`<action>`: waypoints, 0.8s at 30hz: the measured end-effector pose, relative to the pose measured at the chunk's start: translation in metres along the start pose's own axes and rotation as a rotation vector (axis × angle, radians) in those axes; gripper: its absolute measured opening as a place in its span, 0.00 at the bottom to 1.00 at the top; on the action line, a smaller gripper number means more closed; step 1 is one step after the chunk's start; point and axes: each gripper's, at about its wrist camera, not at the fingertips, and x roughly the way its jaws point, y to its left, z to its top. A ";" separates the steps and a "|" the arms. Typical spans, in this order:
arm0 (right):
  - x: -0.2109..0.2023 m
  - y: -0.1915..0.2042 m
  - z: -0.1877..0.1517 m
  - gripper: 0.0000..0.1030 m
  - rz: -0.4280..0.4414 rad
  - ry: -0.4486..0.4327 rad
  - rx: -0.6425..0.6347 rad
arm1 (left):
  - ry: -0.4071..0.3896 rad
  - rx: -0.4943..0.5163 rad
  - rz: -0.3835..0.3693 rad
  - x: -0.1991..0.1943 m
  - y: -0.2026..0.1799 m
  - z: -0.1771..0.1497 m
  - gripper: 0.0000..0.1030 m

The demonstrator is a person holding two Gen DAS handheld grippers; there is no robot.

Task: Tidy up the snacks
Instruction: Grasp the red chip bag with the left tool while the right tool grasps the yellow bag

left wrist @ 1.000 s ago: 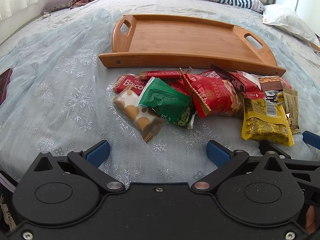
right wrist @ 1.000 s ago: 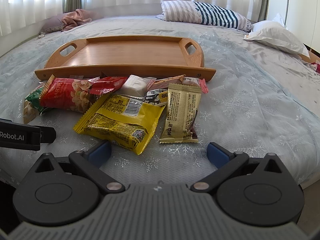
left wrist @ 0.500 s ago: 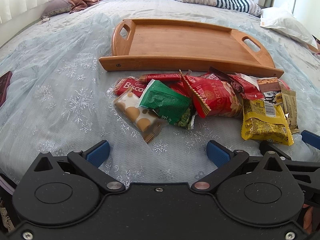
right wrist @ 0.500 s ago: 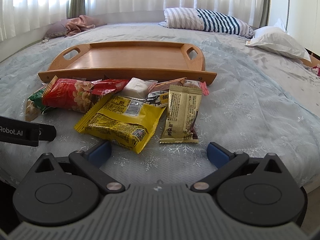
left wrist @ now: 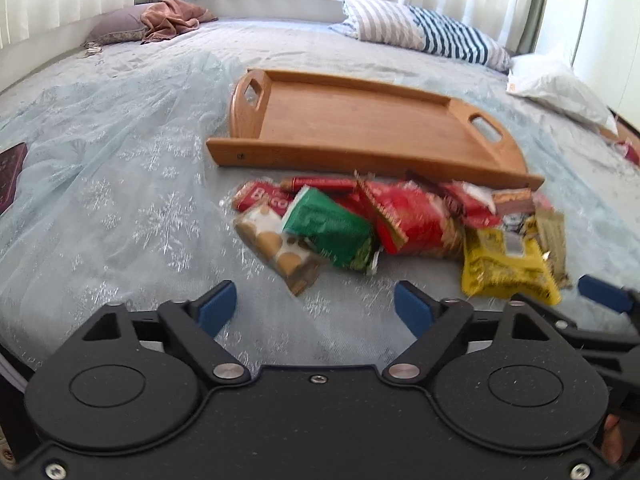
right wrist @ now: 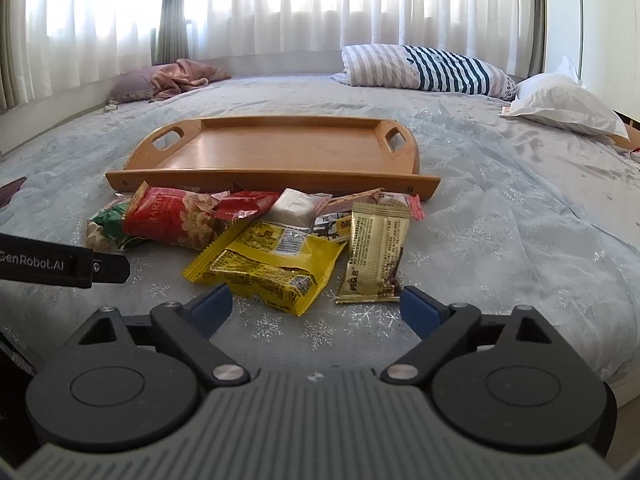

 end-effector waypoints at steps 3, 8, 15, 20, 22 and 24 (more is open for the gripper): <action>0.000 0.005 0.003 0.86 0.012 -0.008 -0.012 | -0.042 0.012 -0.017 -0.008 -0.002 0.007 0.59; 0.003 0.014 0.004 0.79 0.025 -0.019 -0.035 | -0.068 0.018 -0.077 -0.012 -0.010 0.019 0.45; 0.012 0.024 0.004 0.83 0.008 -0.051 -0.067 | -0.109 0.040 -0.143 -0.013 -0.021 0.035 0.55; 0.015 0.031 0.002 0.88 0.001 -0.067 -0.087 | -0.073 0.073 -0.127 0.010 -0.031 0.039 0.64; 0.016 0.033 0.001 0.88 0.000 -0.070 -0.092 | -0.059 0.088 -0.124 0.019 -0.034 0.039 0.70; 0.017 0.032 0.000 0.90 0.001 -0.071 -0.088 | -0.043 0.095 -0.137 0.025 -0.036 0.039 0.70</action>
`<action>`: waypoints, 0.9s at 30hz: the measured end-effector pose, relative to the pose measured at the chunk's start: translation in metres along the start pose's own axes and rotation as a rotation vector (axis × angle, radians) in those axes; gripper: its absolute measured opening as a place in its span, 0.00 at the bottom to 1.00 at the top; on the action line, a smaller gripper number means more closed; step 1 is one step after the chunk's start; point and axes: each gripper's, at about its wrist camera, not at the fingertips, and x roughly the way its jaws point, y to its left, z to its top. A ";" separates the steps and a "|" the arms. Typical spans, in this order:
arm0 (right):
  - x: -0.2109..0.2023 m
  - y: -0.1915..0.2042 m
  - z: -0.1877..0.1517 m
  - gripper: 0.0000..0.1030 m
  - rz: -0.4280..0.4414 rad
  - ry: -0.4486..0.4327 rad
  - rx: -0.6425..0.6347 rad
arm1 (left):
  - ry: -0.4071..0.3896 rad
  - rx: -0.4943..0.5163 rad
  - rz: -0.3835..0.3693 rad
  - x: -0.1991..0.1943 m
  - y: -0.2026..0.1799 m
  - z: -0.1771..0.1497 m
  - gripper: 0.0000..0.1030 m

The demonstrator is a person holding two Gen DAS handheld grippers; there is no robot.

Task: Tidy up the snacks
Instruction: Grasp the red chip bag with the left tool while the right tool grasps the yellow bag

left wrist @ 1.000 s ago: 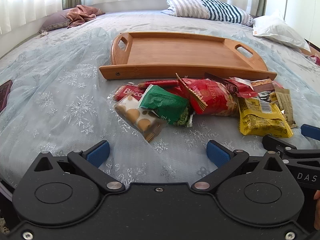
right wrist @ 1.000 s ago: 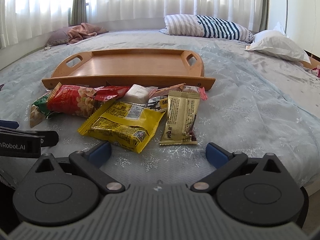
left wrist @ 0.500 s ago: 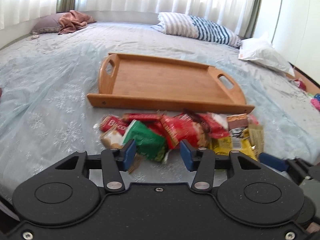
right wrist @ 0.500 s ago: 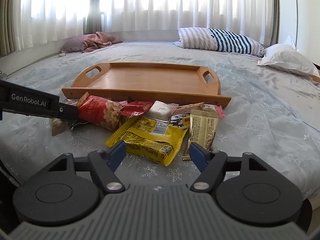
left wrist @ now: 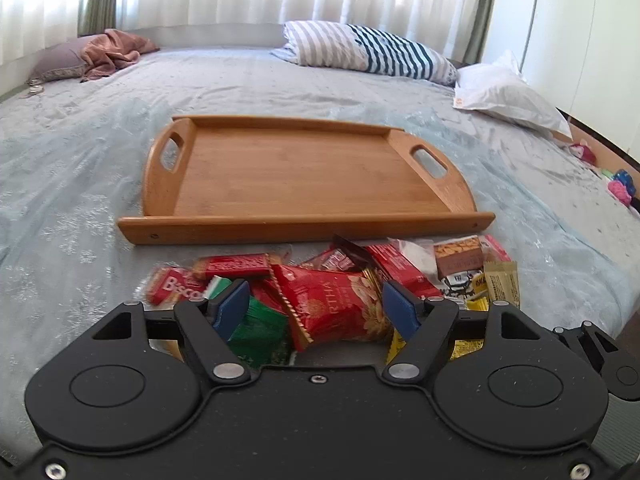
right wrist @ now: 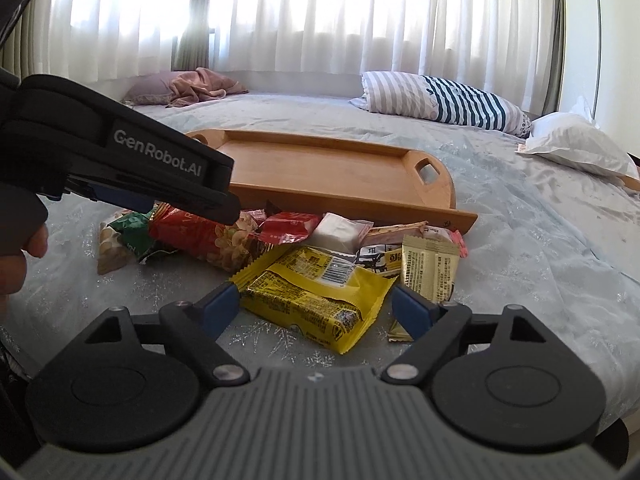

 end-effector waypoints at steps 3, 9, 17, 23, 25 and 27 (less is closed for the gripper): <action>0.002 -0.002 -0.001 0.93 0.005 0.001 0.007 | 0.016 0.000 -0.024 0.006 -0.003 -0.002 0.70; 0.006 0.001 -0.002 1.00 0.042 0.017 0.000 | 0.017 0.016 -0.023 0.014 -0.011 -0.004 0.70; 0.008 0.003 -0.003 0.95 0.045 0.009 0.035 | 0.011 -0.084 -0.018 0.011 -0.001 -0.002 0.47; 0.004 0.000 -0.004 0.78 0.015 -0.001 0.077 | 0.006 -0.087 -0.017 0.000 0.003 0.000 0.41; 0.003 0.000 -0.004 0.71 0.019 -0.001 0.082 | -0.003 -0.089 -0.001 -0.006 0.003 0.002 0.37; 0.001 0.000 -0.003 0.67 0.012 0.001 0.089 | -0.014 -0.095 0.006 -0.011 0.005 0.004 0.35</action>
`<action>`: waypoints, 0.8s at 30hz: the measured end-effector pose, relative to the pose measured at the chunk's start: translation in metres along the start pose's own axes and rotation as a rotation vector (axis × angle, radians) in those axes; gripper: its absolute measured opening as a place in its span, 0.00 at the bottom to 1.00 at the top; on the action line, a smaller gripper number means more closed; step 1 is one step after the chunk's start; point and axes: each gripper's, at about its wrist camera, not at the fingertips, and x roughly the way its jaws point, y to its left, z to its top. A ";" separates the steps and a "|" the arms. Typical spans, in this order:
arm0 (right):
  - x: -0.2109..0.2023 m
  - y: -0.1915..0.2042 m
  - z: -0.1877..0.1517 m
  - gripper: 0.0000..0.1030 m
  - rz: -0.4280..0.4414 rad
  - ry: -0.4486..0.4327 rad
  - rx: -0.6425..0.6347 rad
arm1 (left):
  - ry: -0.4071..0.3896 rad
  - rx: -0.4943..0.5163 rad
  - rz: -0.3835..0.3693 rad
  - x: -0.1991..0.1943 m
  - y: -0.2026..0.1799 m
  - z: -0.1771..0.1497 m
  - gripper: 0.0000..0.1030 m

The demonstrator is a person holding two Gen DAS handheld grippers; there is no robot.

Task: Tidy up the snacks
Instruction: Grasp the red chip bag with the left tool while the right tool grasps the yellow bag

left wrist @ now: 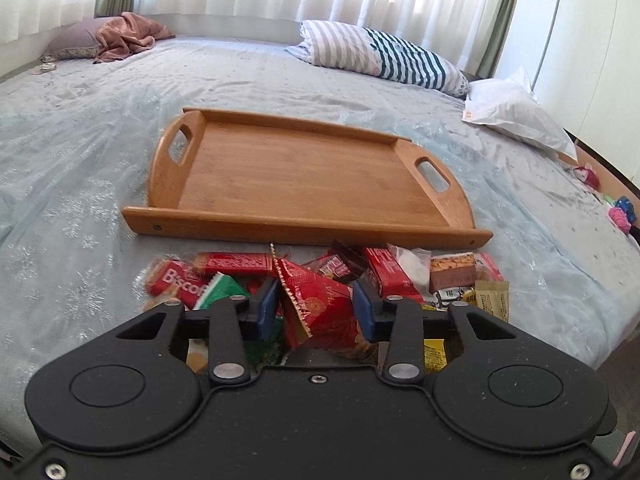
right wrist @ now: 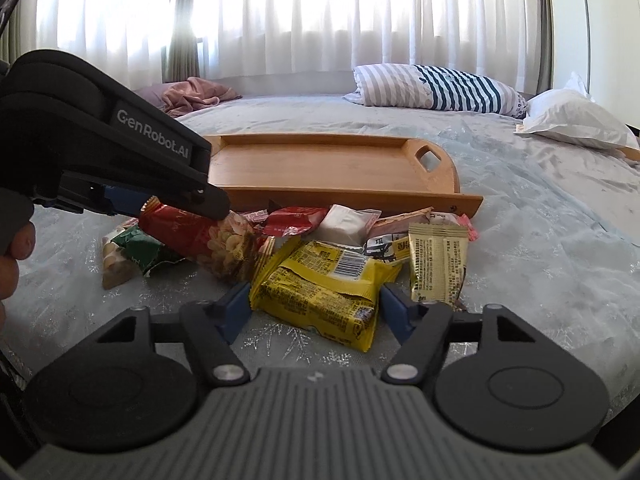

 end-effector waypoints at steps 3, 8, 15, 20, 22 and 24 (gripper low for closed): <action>-0.001 0.000 0.002 0.66 0.006 0.002 0.006 | -0.002 -0.009 0.001 -0.004 0.003 0.003 0.32; -0.003 -0.004 0.004 0.66 0.004 -0.003 0.033 | -0.007 0.007 0.000 -0.008 0.002 0.001 0.31; -0.006 -0.004 0.001 0.78 -0.027 -0.017 0.029 | 0.045 0.062 -0.015 -0.003 -0.009 -0.007 0.52; -0.003 -0.007 0.000 0.72 -0.018 0.010 0.039 | 0.060 0.081 -0.035 0.002 -0.014 -0.014 0.58; -0.002 -0.007 -0.001 0.67 -0.011 0.017 0.036 | 0.057 0.085 -0.037 0.004 -0.016 -0.015 0.47; -0.003 -0.008 -0.001 0.63 -0.005 0.016 0.042 | 0.061 0.062 -0.047 0.004 -0.013 -0.015 0.46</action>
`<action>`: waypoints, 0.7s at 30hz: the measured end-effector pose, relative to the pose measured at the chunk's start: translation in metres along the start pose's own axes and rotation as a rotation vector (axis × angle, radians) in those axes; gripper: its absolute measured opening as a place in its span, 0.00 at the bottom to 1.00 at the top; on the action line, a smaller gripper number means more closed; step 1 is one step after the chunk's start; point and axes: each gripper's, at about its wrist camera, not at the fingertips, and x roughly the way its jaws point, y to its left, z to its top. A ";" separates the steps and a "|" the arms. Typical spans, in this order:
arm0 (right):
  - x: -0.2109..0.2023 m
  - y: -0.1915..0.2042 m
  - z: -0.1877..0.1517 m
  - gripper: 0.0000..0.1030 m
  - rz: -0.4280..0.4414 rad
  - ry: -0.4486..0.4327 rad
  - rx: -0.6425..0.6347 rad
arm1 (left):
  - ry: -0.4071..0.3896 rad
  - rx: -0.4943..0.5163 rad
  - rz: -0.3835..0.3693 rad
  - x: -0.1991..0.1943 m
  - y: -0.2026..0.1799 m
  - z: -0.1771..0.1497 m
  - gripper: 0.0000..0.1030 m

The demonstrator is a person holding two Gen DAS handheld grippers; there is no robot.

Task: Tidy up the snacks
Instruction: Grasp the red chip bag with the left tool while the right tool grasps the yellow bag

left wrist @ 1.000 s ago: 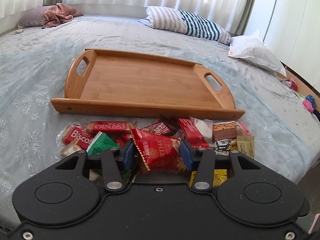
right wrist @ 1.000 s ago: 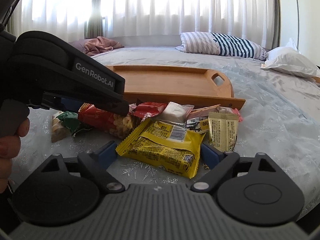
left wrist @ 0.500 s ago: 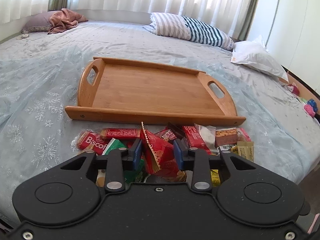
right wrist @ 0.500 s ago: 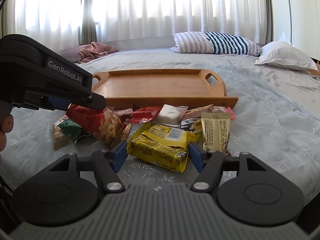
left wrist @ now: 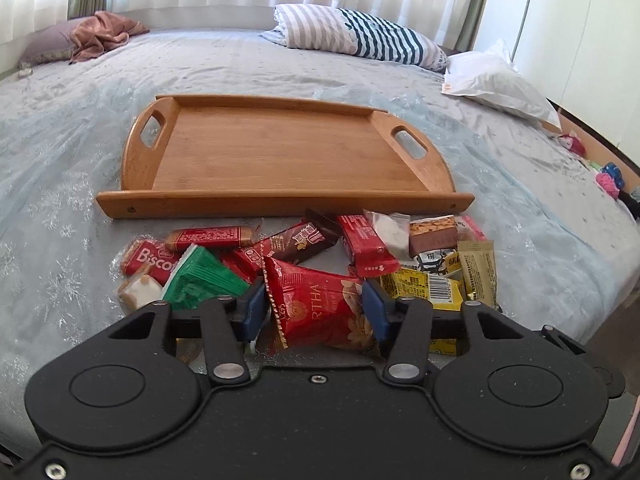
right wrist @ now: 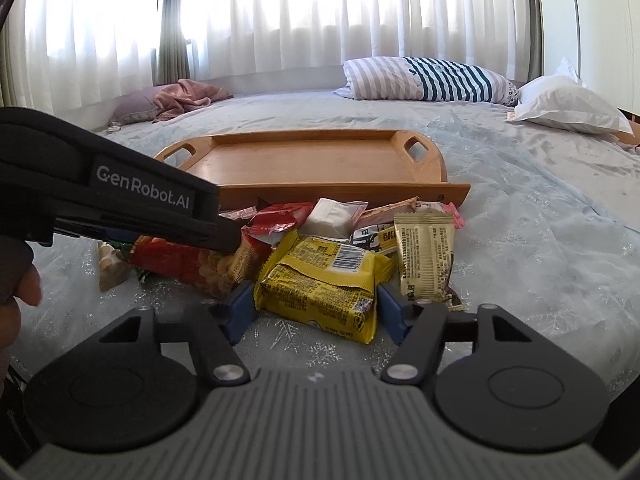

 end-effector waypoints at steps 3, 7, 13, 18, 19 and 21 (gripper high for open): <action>-0.003 -0.002 0.000 0.60 0.007 -0.006 0.004 | -0.002 -0.019 -0.014 -0.003 0.004 0.001 0.40; -0.006 -0.005 0.003 0.59 0.023 -0.007 0.017 | -0.016 -0.033 -0.025 -0.012 0.007 0.005 0.32; -0.013 -0.001 0.008 0.59 0.022 -0.036 -0.018 | -0.051 -0.034 -0.023 -0.024 0.010 0.014 0.23; -0.016 -0.001 0.013 0.59 -0.003 -0.056 -0.040 | -0.049 -0.041 -0.027 -0.027 0.011 0.016 0.21; -0.016 -0.001 0.014 0.59 -0.007 -0.060 -0.040 | -0.053 -0.040 -0.028 -0.029 0.011 0.016 0.21; -0.018 -0.003 0.016 0.59 -0.011 -0.068 -0.034 | -0.060 -0.038 -0.028 -0.031 0.011 0.018 0.20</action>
